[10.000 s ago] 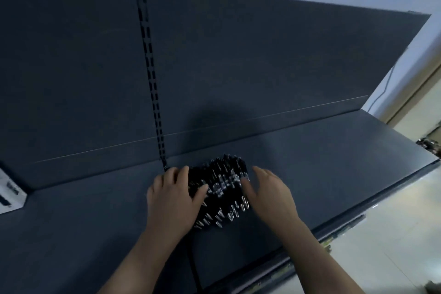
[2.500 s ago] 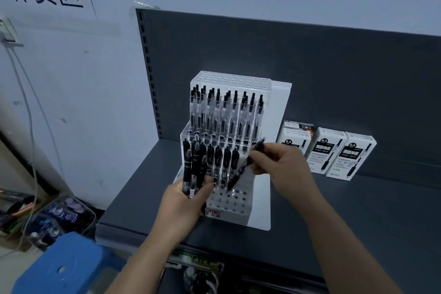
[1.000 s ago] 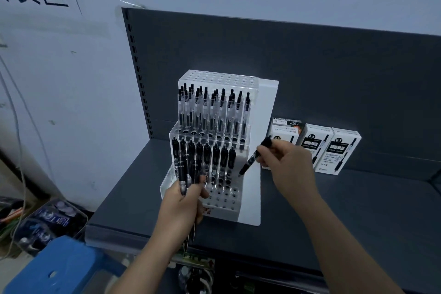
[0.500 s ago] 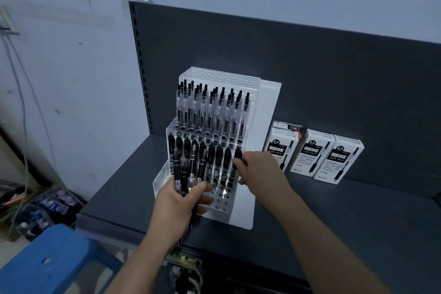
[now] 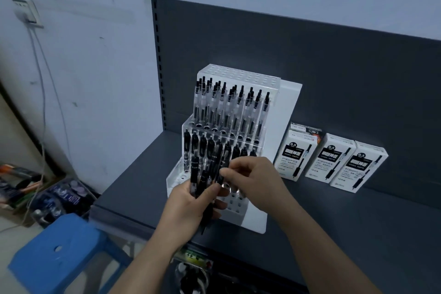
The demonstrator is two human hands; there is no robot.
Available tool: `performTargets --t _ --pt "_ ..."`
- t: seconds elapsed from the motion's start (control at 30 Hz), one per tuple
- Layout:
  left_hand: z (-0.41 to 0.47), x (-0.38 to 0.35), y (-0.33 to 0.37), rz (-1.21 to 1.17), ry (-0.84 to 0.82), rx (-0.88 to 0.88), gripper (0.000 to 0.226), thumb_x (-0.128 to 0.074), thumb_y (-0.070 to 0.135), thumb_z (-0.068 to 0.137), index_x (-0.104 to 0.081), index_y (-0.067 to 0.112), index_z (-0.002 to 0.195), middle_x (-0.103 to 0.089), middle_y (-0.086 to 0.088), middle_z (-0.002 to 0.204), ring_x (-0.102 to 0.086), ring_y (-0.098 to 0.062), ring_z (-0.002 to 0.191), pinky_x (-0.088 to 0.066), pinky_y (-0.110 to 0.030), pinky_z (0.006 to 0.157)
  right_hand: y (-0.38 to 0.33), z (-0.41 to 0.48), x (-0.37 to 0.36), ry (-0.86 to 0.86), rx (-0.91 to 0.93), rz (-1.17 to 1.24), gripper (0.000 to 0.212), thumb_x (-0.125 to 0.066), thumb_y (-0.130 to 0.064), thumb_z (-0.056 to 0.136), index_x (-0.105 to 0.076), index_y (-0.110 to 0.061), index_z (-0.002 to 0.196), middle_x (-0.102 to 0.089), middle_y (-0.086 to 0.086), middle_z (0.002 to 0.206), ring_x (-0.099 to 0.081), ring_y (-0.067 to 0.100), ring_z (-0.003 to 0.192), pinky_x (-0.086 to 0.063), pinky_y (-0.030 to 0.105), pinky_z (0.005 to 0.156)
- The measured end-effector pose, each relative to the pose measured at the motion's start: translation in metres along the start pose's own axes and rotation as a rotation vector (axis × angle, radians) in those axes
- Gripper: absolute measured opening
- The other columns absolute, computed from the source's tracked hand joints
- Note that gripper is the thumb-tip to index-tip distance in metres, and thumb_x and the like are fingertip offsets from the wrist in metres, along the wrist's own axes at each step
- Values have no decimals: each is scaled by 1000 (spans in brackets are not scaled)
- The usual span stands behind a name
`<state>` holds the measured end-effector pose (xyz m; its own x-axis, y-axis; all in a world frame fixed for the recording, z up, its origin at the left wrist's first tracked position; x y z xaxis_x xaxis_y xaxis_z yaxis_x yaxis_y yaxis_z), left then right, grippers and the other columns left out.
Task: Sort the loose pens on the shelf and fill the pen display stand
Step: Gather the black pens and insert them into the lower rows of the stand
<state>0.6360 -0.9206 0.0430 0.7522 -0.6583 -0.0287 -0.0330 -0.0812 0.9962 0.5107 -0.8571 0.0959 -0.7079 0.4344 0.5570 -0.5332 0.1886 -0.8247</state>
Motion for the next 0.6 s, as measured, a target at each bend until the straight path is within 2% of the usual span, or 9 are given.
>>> performTargets --t 0.07,0.13,0.2,0.3,0.4,0.5,0.6 --pt "2 14 3 31 28 -14 22 -62 27 90 -69 7 96 -76 -4 82 -72 -17 71 -59 -34 63 -5 4 -5 11 -30 117 19 -66 -18 90 -71 -7 76 -69 1 60 -62 13 51 -50 19 52" --pt "6 37 6 95 111 -39 20 -61 29 91 -71 12 89 -76 -2 78 -71 -10 65 -54 -23 57 -10 9 -2 103 -50 230 15 -65 -14 90 -72 -3 82 -73 6 66 -69 16 58 -53 20 55" --pt "12 63 6 25 174 -22 17 -57 23 94 -69 10 91 -75 -6 80 -69 -12 65 -57 -26 59 -18 15 4 240 -22 239 12 -65 -14 90 -73 -8 83 -73 3 67 -71 15 63 -58 26 60" --pt "24 101 6 121 246 -1 27 -54 26 96 -64 2 89 -61 -5 61 -51 -10 46 -45 -29 46 -31 22 1 390 21 176 9 -66 -17 90 -71 -20 84 -73 -3 68 -71 11 66 -60 31 63" --pt "34 121 0 175 239 61 30 -47 24 99 -55 4 79 -47 0 51 -39 -12 42 -32 -27 43 -42 31 -17 432 60 72 6 -66 -19 90 -69 -23 87 -73 -6 72 -71 5 70 -60 31 69" --pt "39 130 0 189 198 68 19 -41 13 97 -52 4 83 -50 -3 55 -41 -14 45 -33 -24 41 -52 39 -33 432 86 -74 13 -64 -22 92 -71 -12 90 -72 -2 71 -69 12 63 -58 28 60" --pt "44 134 1 170 139 41 26 -45 20 100 -55 1 86 -57 -3 56 -49 -12 46 -41 -21 43 -59 50 -50 364 74 -256 20 -60 -25 94 -69 -9 85 -70 2 70 -65 17 59 -57 34 59"
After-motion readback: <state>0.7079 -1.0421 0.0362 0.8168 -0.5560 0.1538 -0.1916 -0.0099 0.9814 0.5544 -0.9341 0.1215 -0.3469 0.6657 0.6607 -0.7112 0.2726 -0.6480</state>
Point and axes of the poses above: each hand's wrist, its own z-axis towards the middle knuckle, its own x-axis out of the back of the hand, y = z × x, the point moved 8 cm from there along z, towards the middle knuckle
